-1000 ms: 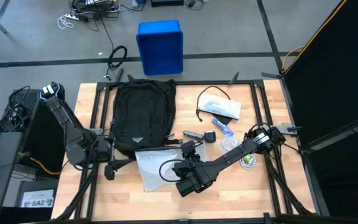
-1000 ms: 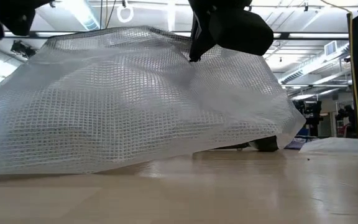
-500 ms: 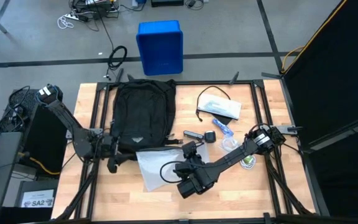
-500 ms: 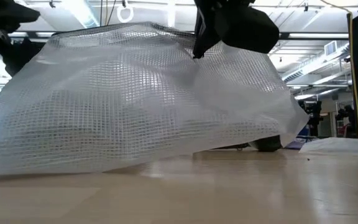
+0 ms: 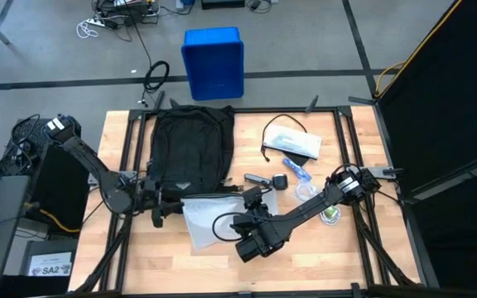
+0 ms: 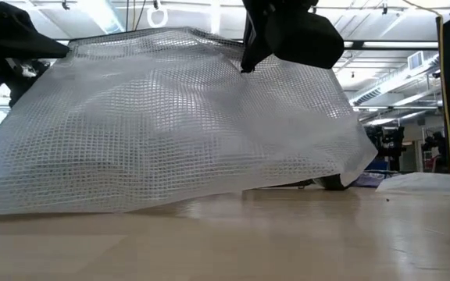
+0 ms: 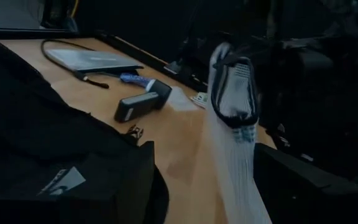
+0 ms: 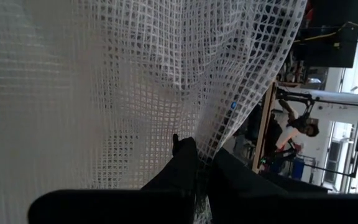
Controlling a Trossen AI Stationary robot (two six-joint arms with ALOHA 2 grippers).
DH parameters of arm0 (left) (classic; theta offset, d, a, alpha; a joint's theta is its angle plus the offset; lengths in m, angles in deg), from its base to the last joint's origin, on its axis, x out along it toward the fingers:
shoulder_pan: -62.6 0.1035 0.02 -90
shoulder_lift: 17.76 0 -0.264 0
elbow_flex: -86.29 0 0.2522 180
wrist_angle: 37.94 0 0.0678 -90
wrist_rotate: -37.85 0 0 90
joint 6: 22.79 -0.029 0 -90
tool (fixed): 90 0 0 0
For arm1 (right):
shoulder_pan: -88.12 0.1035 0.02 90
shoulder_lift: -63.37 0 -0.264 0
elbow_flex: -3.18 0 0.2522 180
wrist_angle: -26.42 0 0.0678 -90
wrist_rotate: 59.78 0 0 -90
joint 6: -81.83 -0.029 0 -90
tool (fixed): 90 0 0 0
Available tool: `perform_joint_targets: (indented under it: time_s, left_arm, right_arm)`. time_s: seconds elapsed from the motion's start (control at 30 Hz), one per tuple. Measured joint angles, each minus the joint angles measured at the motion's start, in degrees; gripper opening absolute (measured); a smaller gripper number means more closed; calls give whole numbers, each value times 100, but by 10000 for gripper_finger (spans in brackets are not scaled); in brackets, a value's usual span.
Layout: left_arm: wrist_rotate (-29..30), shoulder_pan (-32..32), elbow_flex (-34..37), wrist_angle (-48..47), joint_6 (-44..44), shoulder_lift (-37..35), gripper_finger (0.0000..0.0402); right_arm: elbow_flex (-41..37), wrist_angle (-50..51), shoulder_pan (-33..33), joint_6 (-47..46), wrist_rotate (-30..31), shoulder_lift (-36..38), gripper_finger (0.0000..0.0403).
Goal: Unpack backpack
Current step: Put the mini fan into the zip bag
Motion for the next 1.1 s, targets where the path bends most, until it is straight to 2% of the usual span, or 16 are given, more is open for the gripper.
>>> perform_joint_targets:
  time_s: [0.2, 0.4, 0.73, 0.9, 1.0, 1.1]
  left_arm:
    - [-140, 216, -1, 203, -80, 28, 236]
    - [-594, 453, -1, 289, -157, 29, 234]
    - [-1018, 815, -32, 283, -302, 40, 199]
    - [-1203, 926, -300, 231, -1212, 67, 144]
    - [-1417, 1010, -573, 5, -1611, 112, 88]
    - [-1650, 1100, -821, -558, -1657, 193, 24]
  right_arm:
    - [0, -27, 0, -7, 0, 0, 0]
    - [0, -45, -7, -9, 5, 0, 0]
    - [0, -58, -29, -4, 52, 0, 0]
    - [0, -64, -80, 37, 62, 0, 0]
    - [0, -64, -90, 101, 201, 0, 0]
    - [0, -66, -87, 122, 298, 0, 0]
